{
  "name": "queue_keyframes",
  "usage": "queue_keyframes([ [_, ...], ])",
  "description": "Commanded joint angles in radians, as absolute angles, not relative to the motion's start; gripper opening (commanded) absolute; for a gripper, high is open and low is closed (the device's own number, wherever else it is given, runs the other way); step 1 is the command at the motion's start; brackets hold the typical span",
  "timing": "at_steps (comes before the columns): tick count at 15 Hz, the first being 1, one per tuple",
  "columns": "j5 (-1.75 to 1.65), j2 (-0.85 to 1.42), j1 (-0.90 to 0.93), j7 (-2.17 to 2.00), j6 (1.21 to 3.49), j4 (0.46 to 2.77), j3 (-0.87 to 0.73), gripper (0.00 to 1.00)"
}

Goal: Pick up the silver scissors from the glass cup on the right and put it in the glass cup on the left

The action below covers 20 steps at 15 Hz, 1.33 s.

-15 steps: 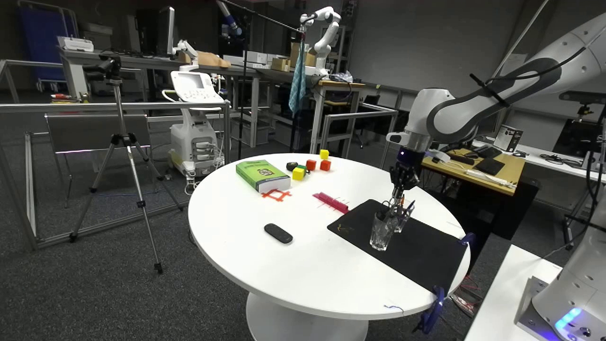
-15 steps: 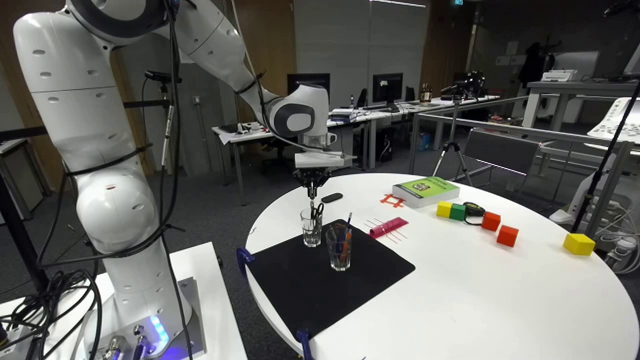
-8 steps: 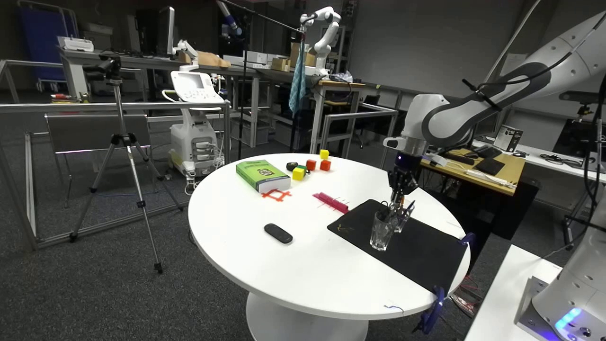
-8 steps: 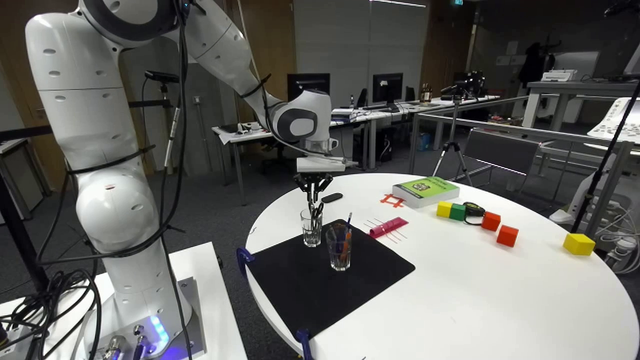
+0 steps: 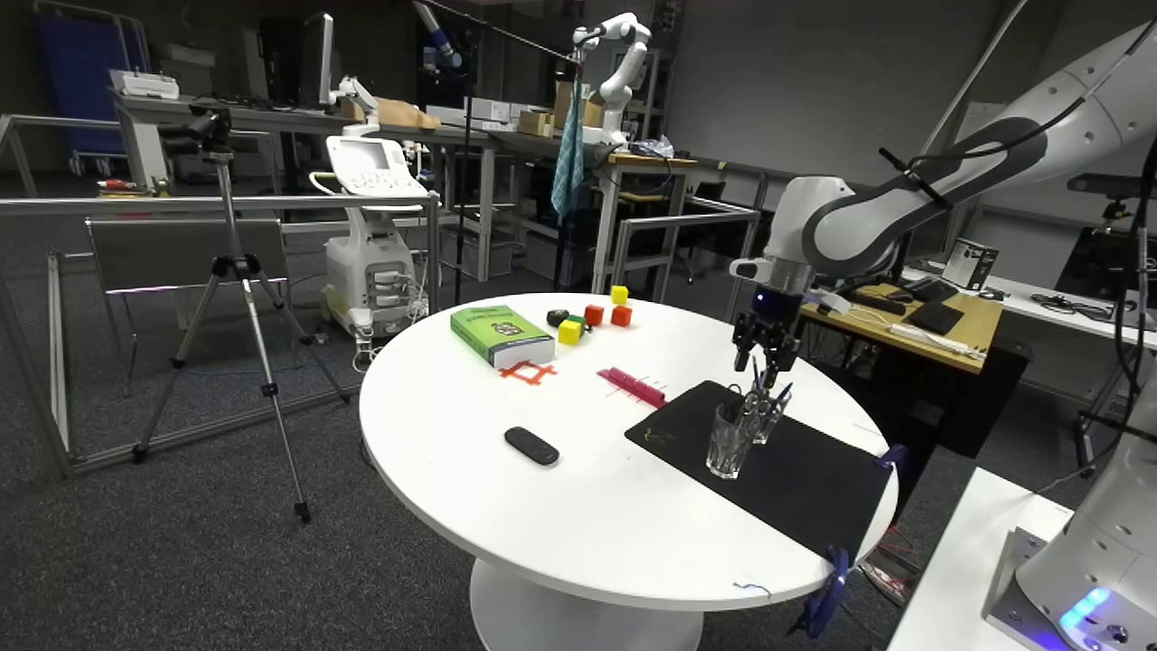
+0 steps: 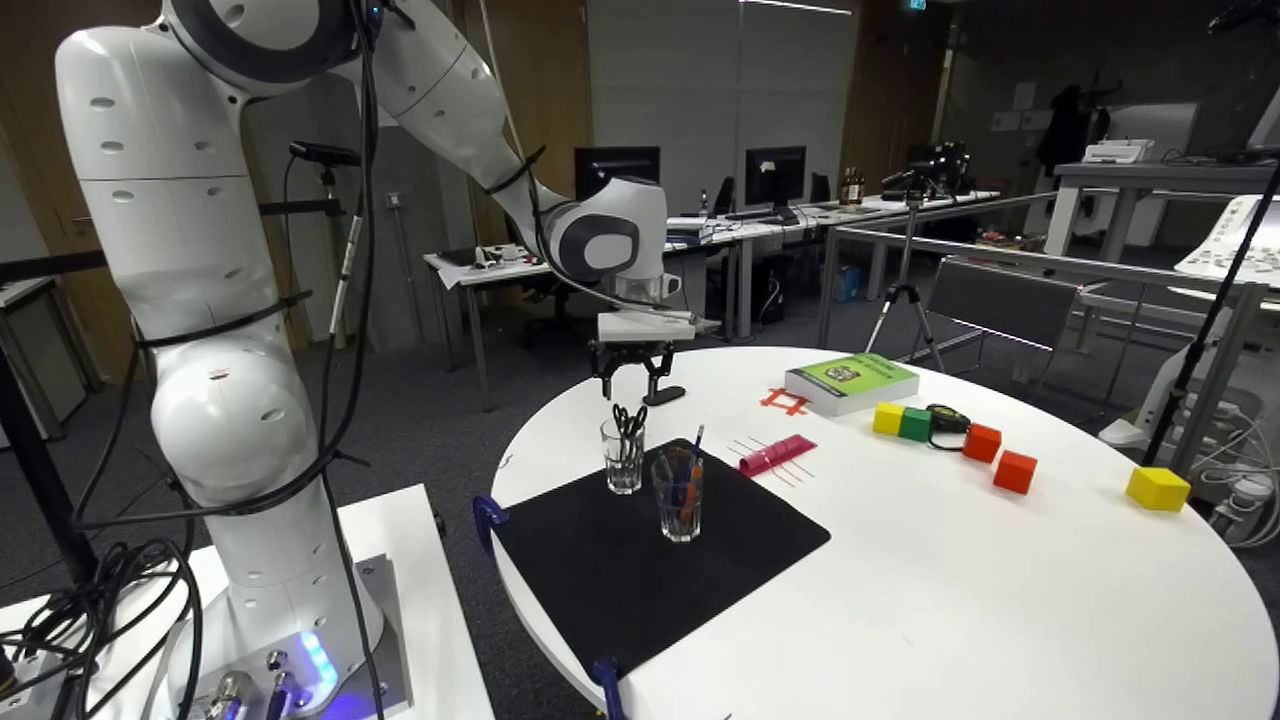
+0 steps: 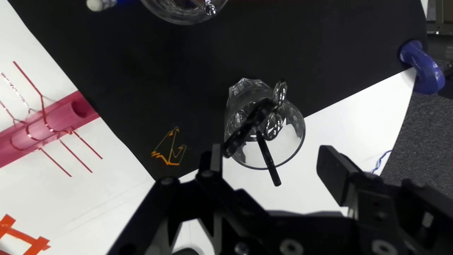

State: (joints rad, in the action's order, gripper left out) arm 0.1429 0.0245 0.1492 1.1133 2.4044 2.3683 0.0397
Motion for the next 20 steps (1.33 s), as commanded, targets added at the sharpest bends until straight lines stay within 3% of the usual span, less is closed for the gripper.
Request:
queue_keyframes([
  [1,0.131,-0.012,0.117,1.089,2.376,2.35,0.055,1.0],
  [20,0.086,-0.361,0.061,0.586,2.195,2.456,-0.042,1.0],
])
